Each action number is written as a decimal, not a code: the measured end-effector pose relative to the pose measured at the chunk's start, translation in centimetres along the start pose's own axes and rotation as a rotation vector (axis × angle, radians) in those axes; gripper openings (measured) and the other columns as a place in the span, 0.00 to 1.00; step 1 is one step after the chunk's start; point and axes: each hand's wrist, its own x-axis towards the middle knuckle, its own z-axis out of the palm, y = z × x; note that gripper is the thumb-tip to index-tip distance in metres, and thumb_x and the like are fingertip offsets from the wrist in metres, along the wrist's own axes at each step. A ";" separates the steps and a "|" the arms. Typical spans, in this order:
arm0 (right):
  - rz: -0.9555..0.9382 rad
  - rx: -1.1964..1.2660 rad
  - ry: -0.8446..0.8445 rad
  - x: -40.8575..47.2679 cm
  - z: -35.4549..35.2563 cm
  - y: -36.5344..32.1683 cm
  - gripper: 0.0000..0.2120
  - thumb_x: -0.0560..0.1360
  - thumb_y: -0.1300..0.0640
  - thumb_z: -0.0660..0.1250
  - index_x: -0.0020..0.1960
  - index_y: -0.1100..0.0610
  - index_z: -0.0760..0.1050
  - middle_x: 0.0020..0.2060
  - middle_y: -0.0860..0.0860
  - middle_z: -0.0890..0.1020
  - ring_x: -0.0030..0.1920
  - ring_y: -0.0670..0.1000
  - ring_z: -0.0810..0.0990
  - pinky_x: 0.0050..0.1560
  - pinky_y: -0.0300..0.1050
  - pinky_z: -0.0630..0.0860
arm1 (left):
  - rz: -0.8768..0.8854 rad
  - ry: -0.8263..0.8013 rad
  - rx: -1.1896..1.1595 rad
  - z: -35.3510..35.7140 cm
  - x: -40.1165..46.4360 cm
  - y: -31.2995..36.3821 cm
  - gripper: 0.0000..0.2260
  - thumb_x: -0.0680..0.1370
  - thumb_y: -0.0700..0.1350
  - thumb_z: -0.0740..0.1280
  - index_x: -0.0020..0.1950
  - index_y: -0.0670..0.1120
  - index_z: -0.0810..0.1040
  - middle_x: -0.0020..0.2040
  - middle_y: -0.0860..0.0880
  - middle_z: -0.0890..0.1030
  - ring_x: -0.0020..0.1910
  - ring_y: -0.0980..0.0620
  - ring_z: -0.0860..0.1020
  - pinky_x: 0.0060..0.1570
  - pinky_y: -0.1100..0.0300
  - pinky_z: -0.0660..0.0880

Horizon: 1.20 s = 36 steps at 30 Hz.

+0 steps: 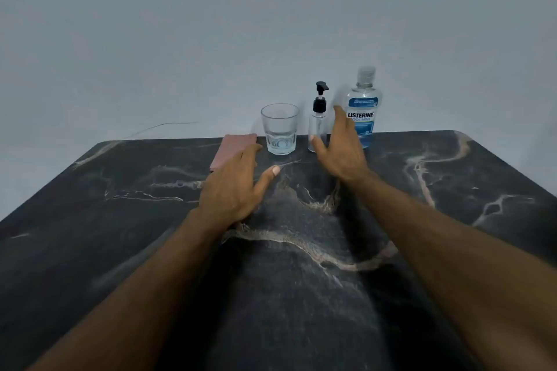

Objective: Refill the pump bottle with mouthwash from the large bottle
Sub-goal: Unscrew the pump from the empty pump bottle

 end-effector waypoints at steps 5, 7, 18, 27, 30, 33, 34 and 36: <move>0.013 0.010 0.047 2.7 2.0 0.1 0.36 0.75 0.54 0.68 0.76 0.58 0.52 0.67 0.61 0.68 0.66 0.61 0.70 0.65 0.56 0.69 | 0.016 -0.007 -0.007 2.2 1.4 -1.2 0.27 0.76 0.66 0.53 0.69 0.51 0.64 0.60 0.48 0.77 0.54 0.48 0.76 0.52 0.47 0.76; 0.022 0.000 0.056 3.5 2.7 0.3 0.36 0.75 0.56 0.69 0.76 0.57 0.52 0.65 0.61 0.69 0.64 0.61 0.72 0.63 0.57 0.71 | 0.016 -0.016 -0.018 2.9 1.6 -1.6 0.28 0.76 0.67 0.53 0.69 0.51 0.63 0.59 0.47 0.77 0.53 0.47 0.77 0.52 0.46 0.76; 0.057 0.088 0.062 3.4 2.0 0.4 0.43 0.72 0.60 0.73 0.77 0.52 0.49 0.62 0.57 0.77 0.60 0.58 0.77 0.61 0.57 0.74 | -0.019 -0.038 -0.042 2.7 0.9 -1.2 0.28 0.77 0.66 0.54 0.70 0.51 0.62 0.61 0.48 0.76 0.55 0.49 0.76 0.52 0.48 0.76; 0.007 0.199 0.003 -6.1 -4.7 -1.1 0.45 0.72 0.55 0.74 0.78 0.50 0.48 0.68 0.55 0.73 0.66 0.55 0.74 0.66 0.56 0.72 | -0.055 -0.039 -0.116 0.4 -4.2 2.5 0.28 0.77 0.66 0.55 0.73 0.52 0.60 0.65 0.48 0.75 0.62 0.48 0.74 0.58 0.45 0.73; -0.011 0.210 -0.014 -9.3 -6.5 -1.5 0.46 0.72 0.53 0.74 0.78 0.49 0.47 0.69 0.56 0.72 0.67 0.56 0.73 0.66 0.58 0.72 | -0.051 -0.024 -0.140 -0.4 -6.4 3.7 0.28 0.77 0.66 0.55 0.72 0.53 0.60 0.63 0.50 0.76 0.61 0.50 0.75 0.58 0.46 0.73; -0.041 0.239 -0.055 -12.5 -7.7 -2.2 0.46 0.71 0.52 0.75 0.77 0.46 0.46 0.67 0.55 0.74 0.65 0.55 0.76 0.64 0.59 0.74 | -0.054 -0.021 -0.166 -1.0 -8.7 4.6 0.28 0.77 0.65 0.56 0.72 0.52 0.61 0.63 0.49 0.76 0.61 0.50 0.75 0.59 0.46 0.74; -0.049 0.246 -0.076 -13.4 -8.0 -2.3 0.46 0.71 0.52 0.75 0.77 0.45 0.46 0.67 0.55 0.75 0.64 0.55 0.76 0.63 0.59 0.74 | -0.063 -0.024 -0.172 -1.2 -9.4 4.8 0.28 0.77 0.64 0.56 0.73 0.51 0.61 0.63 0.49 0.76 0.61 0.50 0.75 0.59 0.46 0.74; -0.071 0.247 -0.103 -15.0 -8.4 -2.5 0.45 0.71 0.53 0.75 0.76 0.43 0.47 0.66 0.55 0.75 0.62 0.55 0.77 0.61 0.59 0.76 | -0.071 -0.030 -0.169 -1.6 -10.8 5.2 0.28 0.78 0.64 0.56 0.73 0.51 0.60 0.62 0.49 0.76 0.60 0.50 0.75 0.59 0.46 0.74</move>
